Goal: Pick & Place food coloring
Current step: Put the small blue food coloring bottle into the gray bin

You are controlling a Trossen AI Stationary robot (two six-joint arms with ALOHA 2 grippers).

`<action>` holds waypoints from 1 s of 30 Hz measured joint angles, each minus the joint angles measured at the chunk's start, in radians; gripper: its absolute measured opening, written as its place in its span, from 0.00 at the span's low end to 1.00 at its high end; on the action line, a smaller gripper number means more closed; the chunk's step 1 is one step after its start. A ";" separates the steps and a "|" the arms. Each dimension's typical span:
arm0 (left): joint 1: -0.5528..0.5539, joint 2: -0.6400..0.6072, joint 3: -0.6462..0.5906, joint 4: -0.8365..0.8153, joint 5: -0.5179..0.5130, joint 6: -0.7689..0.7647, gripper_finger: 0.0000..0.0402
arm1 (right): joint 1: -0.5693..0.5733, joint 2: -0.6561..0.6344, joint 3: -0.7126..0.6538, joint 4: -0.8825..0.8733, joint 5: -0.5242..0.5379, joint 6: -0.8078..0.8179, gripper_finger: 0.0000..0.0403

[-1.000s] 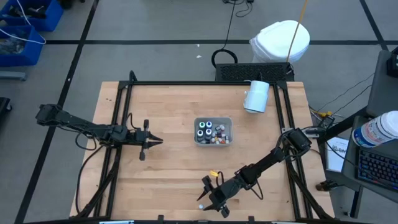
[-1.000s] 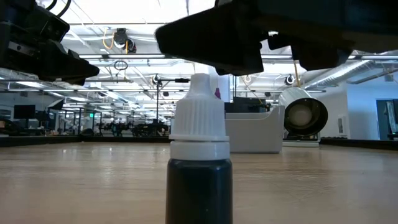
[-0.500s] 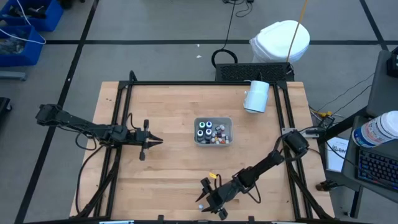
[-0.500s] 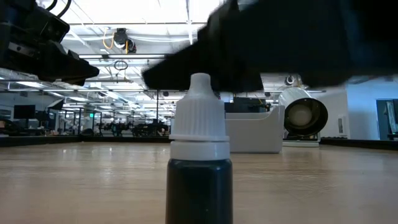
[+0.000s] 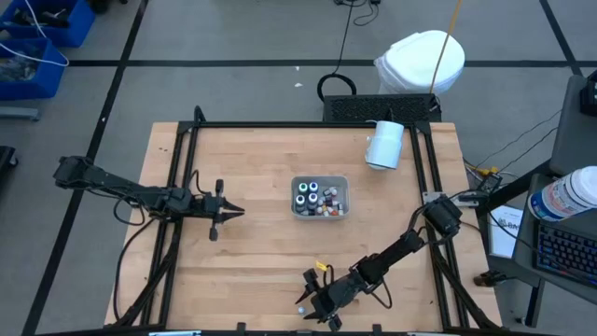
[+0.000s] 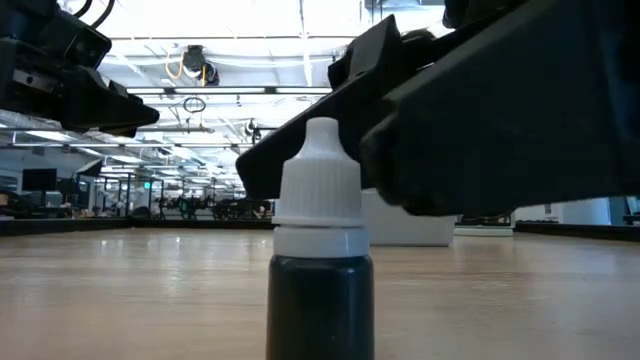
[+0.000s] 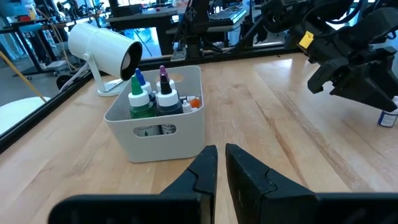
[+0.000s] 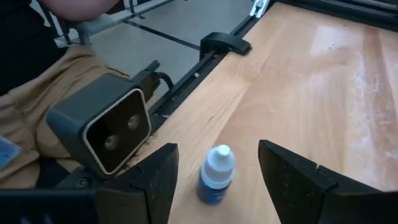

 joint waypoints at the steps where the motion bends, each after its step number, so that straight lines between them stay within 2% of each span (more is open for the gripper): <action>1: 0.000 0.000 0.000 0.000 0.000 0.002 0.10 | -0.001 0.000 0.000 -0.001 -0.001 0.007 0.52; 19: 0.000 0.000 0.000 0.000 0.000 0.004 0.10 | -0.013 0.034 0.000 0.052 -0.009 -0.001 0.51; 30: 0.000 0.000 0.000 0.000 0.000 0.004 0.10 | -0.014 0.034 0.001 0.046 -0.105 0.001 0.23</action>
